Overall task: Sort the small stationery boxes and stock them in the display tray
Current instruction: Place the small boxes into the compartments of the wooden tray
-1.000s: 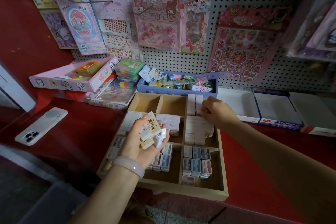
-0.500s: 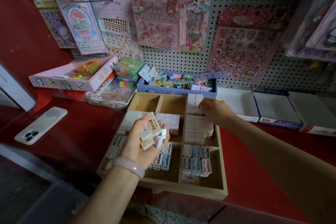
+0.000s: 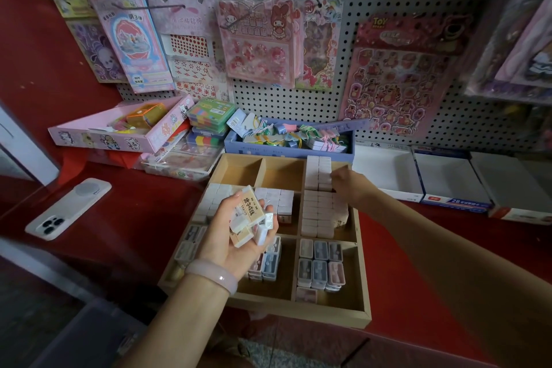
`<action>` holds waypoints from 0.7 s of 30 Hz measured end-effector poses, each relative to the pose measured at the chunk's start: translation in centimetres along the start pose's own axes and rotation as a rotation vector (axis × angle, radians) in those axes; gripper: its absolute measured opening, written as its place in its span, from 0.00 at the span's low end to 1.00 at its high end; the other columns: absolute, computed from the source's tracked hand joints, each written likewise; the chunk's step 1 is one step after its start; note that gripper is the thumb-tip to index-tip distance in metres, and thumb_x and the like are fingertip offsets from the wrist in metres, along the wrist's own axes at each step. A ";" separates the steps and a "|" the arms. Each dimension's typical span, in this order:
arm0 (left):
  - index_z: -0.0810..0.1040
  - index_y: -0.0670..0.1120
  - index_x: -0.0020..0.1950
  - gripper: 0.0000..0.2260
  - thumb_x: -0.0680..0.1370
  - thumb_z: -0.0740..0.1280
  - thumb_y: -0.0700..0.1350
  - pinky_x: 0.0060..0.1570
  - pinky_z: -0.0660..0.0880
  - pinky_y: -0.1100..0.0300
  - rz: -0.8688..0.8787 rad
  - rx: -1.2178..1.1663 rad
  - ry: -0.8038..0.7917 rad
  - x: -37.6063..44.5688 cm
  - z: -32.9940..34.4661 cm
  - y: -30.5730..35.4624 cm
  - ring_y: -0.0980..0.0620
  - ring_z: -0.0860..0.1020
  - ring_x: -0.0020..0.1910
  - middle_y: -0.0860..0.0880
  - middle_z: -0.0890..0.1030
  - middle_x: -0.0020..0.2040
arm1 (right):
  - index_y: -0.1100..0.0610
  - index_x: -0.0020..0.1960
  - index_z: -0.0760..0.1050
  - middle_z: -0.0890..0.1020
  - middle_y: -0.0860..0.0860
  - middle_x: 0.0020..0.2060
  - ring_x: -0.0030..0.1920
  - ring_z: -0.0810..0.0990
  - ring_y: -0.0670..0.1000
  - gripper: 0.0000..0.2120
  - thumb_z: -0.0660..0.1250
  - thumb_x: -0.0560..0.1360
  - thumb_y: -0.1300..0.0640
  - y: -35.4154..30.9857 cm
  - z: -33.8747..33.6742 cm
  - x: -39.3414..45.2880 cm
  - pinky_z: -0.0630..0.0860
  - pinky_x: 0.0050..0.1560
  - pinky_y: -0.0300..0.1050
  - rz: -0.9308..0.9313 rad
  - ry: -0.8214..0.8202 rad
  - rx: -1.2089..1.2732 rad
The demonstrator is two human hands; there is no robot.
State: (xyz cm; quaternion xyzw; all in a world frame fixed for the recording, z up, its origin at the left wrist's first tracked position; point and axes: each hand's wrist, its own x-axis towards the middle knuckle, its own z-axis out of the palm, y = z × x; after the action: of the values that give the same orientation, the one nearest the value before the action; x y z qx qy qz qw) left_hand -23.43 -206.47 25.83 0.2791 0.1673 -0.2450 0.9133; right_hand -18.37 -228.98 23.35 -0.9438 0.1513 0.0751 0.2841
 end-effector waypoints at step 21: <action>0.78 0.41 0.49 0.11 0.73 0.67 0.48 0.46 0.75 0.53 -0.011 0.235 0.003 -0.4 0.2 -0.7 0.47 0.77 0.43 0.42 0.78 0.46 | 0.59 0.45 0.74 0.79 0.54 0.41 0.41 0.77 0.48 0.03 0.64 0.77 0.60 -7.1 -0.2 -6.2 0.76 0.41 0.37 -0.385 -0.388 0.679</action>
State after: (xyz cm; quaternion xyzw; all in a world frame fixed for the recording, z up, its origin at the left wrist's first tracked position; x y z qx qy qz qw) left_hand -24.14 -206.96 25.81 0.3836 0.1403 -0.2676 0.8727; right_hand -21.85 -222.00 28.57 -0.7762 -0.0674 0.1429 0.6104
